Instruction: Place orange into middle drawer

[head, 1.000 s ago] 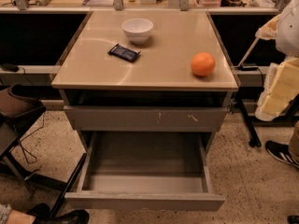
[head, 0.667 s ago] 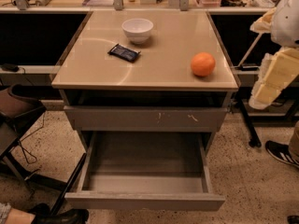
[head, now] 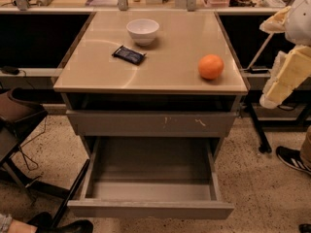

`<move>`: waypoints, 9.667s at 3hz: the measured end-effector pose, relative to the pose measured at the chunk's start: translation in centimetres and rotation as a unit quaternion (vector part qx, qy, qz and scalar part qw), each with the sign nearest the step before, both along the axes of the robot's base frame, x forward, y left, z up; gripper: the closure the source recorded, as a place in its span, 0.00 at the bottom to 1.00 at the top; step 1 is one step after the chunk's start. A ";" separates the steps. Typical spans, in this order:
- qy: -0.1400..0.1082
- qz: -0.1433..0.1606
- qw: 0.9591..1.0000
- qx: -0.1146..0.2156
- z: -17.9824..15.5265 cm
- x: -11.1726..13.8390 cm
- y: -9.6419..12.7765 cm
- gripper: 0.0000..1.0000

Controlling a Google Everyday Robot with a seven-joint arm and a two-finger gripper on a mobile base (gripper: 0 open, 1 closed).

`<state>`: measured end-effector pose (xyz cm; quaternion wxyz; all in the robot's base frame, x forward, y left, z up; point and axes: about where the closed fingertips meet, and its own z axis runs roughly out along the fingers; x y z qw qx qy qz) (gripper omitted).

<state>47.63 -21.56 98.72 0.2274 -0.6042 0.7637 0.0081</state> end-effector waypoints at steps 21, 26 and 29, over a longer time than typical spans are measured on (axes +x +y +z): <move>-0.172 0.060 0.937 0.300 -18.3 4.5 9.5 1.00; -0.180 -0.048 0.945 0.267 -36.0 9.2 9.7 1.00; -0.114 -0.116 0.949 0.271 -56.1 8.1 10.5 1.00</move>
Offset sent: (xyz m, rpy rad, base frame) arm 0.1743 0.0075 0.0294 0.6624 -0.0166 0.1951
